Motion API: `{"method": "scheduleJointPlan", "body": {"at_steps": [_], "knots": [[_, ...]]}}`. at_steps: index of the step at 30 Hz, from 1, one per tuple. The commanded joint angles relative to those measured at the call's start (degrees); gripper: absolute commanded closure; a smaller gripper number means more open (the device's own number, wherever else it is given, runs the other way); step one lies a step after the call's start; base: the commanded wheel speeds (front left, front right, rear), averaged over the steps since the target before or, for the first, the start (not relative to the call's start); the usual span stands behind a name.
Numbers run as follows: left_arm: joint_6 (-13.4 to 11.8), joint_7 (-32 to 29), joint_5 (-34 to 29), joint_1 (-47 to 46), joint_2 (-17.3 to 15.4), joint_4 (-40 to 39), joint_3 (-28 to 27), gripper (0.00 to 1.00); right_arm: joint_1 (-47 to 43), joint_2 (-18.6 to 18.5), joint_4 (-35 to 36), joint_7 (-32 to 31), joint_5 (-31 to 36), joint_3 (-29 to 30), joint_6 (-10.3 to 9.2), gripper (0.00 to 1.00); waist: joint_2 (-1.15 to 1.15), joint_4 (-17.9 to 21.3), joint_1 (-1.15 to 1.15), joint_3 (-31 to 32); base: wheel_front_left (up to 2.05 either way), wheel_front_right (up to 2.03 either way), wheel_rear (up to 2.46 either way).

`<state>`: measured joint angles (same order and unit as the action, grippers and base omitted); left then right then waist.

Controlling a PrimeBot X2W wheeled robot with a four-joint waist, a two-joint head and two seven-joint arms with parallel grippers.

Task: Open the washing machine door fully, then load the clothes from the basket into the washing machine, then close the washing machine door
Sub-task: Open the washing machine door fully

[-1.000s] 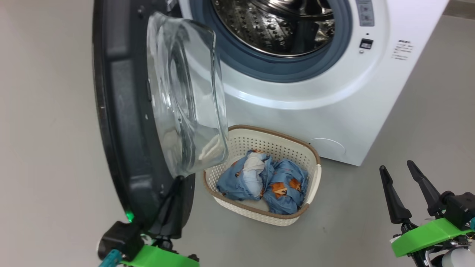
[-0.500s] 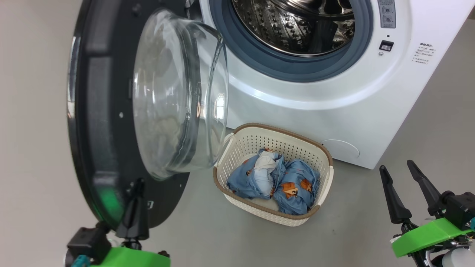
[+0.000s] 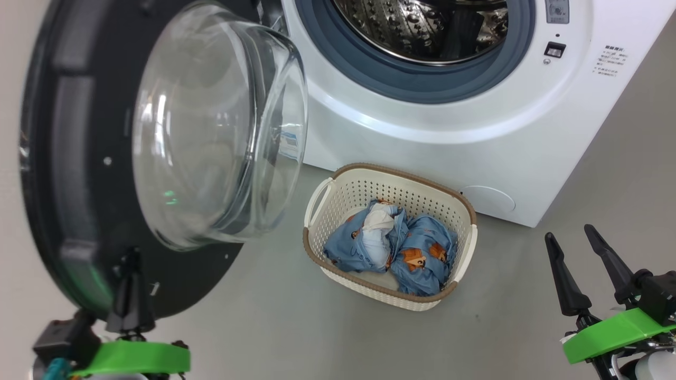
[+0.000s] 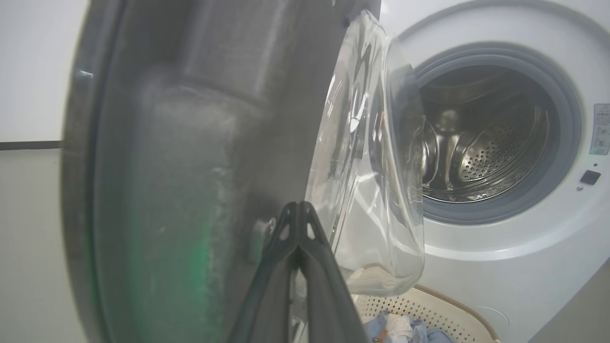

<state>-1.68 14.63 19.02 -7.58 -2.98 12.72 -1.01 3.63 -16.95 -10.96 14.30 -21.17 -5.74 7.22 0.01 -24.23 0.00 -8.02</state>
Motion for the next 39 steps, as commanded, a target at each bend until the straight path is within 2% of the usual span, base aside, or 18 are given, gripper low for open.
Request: {"method": "scheduleJointPlan", "body": {"at_steps": [1,17,31,39], "knots": [[-0.91,0.37,-0.33,-2.23,-2.18,-0.9,-3.33,1.0,0.95,-1.32,1.57,0.7,-0.08,-0.88,0.26,0.0,-0.01,0.02,0.0,-0.33,0.0,0.0,0.0],[0.54,0.37,-2.84,-7.13,-4.8,2.82,-13.7,1.0,2.58,-2.7,2.38,0.7,0.02,-0.3,0.26,0.0,-0.01,0.28,0.0,-4.71,0.0,0.0,0.0],[1.52,0.37,-4.31,-15.6,-7.16,10.8,-22.04,1.0,5.24,-3.92,2.9,0.7,0.12,-0.17,0.26,0.0,-0.01,0.04,0.0,-9.68,0.0,0.0,0.0],[3.07,0.37,-5.9,-21.09,-8.49,16.03,-26.16,1.0,7.21,-5.14,3.44,0.7,0.11,-0.23,0.26,0.0,-0.01,-0.12,0.0,-13.04,0.0,0.0,0.0]]}}
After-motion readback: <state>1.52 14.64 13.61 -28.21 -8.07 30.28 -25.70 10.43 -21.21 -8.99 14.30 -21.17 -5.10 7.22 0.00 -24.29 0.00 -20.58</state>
